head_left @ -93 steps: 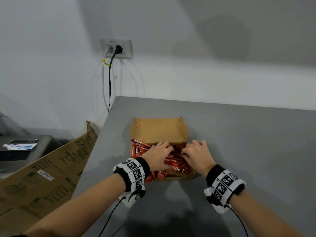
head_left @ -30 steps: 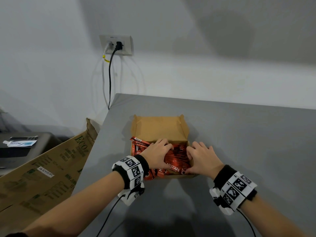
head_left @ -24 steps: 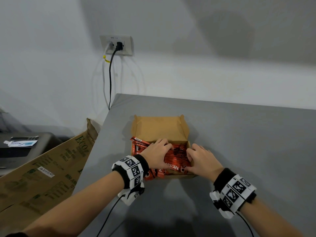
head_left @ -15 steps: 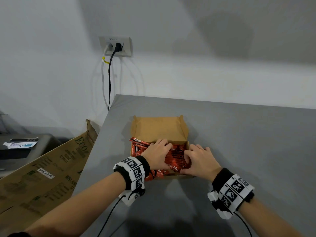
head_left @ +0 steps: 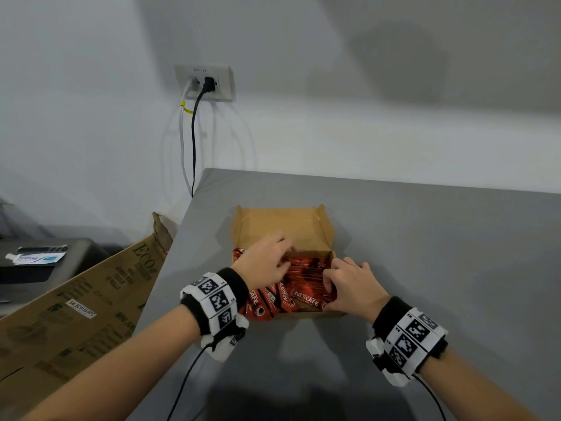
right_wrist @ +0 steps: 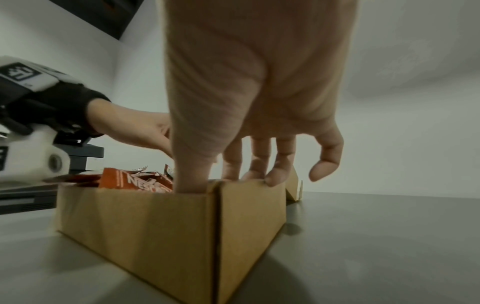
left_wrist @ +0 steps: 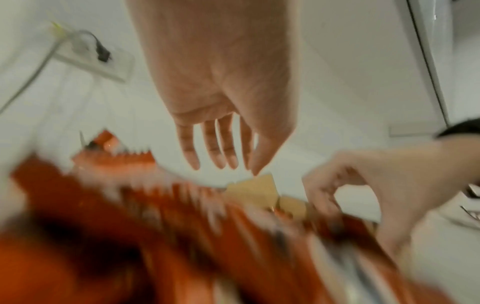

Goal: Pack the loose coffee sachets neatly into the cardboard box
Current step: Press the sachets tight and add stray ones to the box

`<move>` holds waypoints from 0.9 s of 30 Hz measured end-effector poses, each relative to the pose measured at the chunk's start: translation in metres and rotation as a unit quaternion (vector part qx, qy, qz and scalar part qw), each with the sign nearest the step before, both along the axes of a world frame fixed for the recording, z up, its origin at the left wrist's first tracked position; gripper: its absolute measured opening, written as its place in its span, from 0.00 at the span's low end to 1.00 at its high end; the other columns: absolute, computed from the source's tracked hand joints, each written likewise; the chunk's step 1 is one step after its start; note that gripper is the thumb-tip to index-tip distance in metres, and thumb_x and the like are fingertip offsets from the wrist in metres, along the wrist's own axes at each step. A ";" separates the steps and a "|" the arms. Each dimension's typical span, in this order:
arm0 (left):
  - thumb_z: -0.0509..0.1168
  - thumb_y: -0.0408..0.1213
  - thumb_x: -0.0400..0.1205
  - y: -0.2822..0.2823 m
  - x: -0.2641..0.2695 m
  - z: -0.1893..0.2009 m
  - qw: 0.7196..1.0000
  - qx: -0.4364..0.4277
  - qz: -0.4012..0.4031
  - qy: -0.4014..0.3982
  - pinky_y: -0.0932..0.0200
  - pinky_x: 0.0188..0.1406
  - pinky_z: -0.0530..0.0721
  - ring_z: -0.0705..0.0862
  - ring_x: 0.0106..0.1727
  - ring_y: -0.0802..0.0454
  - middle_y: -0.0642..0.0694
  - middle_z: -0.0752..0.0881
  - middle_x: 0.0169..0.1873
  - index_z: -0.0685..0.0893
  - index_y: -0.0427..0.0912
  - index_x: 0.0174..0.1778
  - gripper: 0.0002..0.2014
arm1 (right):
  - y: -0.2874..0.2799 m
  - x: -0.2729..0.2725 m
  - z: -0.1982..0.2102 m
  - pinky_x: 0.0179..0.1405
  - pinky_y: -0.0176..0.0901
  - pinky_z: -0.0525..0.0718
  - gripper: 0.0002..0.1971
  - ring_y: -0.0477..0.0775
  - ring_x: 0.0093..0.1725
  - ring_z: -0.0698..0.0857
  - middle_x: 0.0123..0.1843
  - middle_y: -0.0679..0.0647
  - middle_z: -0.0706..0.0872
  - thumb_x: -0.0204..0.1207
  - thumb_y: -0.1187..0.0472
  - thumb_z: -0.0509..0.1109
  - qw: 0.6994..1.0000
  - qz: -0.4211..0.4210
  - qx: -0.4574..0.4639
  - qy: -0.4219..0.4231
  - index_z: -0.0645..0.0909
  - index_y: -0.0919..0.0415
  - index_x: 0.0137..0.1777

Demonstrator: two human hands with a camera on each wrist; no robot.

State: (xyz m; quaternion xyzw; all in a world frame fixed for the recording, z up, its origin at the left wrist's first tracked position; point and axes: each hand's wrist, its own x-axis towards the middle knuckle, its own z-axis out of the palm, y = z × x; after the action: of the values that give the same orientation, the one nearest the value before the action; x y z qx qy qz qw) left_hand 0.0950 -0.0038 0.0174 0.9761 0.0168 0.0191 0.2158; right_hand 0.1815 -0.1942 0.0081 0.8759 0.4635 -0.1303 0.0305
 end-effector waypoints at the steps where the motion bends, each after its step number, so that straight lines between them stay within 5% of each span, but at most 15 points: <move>1: 0.59 0.36 0.83 0.007 -0.001 0.006 1.000 0.009 0.019 -0.007 0.60 0.62 0.78 0.73 0.55 0.61 0.53 0.76 0.56 0.79 0.48 0.62 0.12 | -0.001 0.001 0.000 0.53 0.48 0.66 0.19 0.50 0.57 0.71 0.48 0.45 0.69 0.65 0.40 0.73 1.000 0.000 0.005 0.005 0.71 0.50 0.41; 8: 0.61 0.40 0.83 0.039 -0.024 0.016 0.988 0.102 0.066 0.092 0.51 0.68 0.74 0.74 0.66 0.51 0.49 0.77 0.64 0.75 0.47 0.69 0.17 | -0.004 0.002 0.002 0.50 0.45 0.63 0.20 0.48 0.55 0.71 0.48 0.43 0.70 0.64 0.36 0.72 1.000 0.000 0.022 0.016 0.72 0.49 0.41; 23: 0.63 0.42 0.82 0.039 -0.019 -0.003 0.982 0.151 0.059 0.098 0.55 0.60 0.73 0.75 0.62 0.49 0.47 0.78 0.59 0.81 0.44 0.60 0.12 | -0.003 -0.002 -0.001 0.54 0.46 0.65 0.17 0.48 0.57 0.72 0.48 0.42 0.71 0.67 0.38 0.71 0.999 -0.016 0.034 0.028 0.72 0.47 0.42; 27: 0.59 0.37 0.82 0.037 -0.017 -0.004 0.982 0.161 0.048 0.082 0.54 0.61 0.73 0.75 0.62 0.49 0.47 0.79 0.58 0.82 0.45 0.57 0.10 | -0.002 -0.006 0.002 0.56 0.46 0.66 0.19 0.49 0.60 0.73 0.55 0.43 0.75 0.69 0.37 0.69 0.999 -0.009 0.052 0.007 0.76 0.47 0.54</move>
State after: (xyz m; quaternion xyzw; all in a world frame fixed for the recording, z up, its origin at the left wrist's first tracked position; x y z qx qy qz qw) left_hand 0.0778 0.0335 0.0137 0.9944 0.0781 -0.0484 0.0529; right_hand 0.1757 -0.1958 0.0099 0.8794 0.4623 -0.1122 -0.0196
